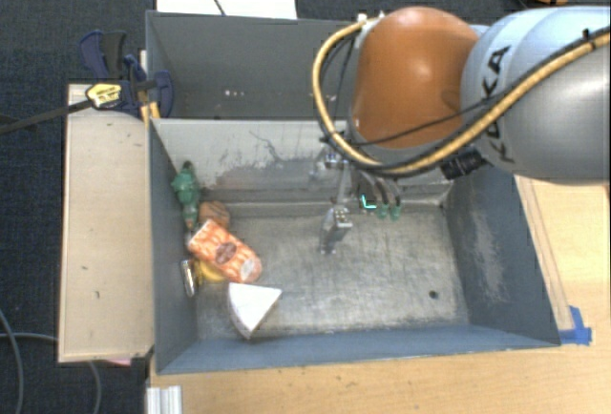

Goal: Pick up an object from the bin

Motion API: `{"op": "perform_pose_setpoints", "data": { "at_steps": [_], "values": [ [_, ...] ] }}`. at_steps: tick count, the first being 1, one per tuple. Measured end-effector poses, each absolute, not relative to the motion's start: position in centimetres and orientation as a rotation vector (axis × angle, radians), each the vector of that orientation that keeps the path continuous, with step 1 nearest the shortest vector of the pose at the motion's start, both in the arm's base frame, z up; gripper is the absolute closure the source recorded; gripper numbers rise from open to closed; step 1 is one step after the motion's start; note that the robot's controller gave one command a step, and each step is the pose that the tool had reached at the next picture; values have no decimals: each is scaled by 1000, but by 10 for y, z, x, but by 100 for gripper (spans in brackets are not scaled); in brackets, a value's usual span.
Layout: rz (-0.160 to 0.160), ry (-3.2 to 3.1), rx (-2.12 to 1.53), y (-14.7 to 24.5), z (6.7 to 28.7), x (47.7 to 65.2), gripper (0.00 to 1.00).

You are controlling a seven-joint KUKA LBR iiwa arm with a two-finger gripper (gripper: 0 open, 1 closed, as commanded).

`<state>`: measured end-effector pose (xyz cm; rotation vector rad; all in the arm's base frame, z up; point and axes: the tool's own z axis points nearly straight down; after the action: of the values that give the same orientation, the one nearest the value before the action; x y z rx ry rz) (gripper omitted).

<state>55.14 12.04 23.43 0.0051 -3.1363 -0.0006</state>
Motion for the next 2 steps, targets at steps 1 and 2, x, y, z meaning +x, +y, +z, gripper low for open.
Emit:
{"op": "perform_pose_setpoints", "data": {
  "at_steps": [1,2],
  "values": [
    [-2,-3145,0,120,239,553,0],
    [-2,-3140,202,149,186,544,0]
  ]
}}
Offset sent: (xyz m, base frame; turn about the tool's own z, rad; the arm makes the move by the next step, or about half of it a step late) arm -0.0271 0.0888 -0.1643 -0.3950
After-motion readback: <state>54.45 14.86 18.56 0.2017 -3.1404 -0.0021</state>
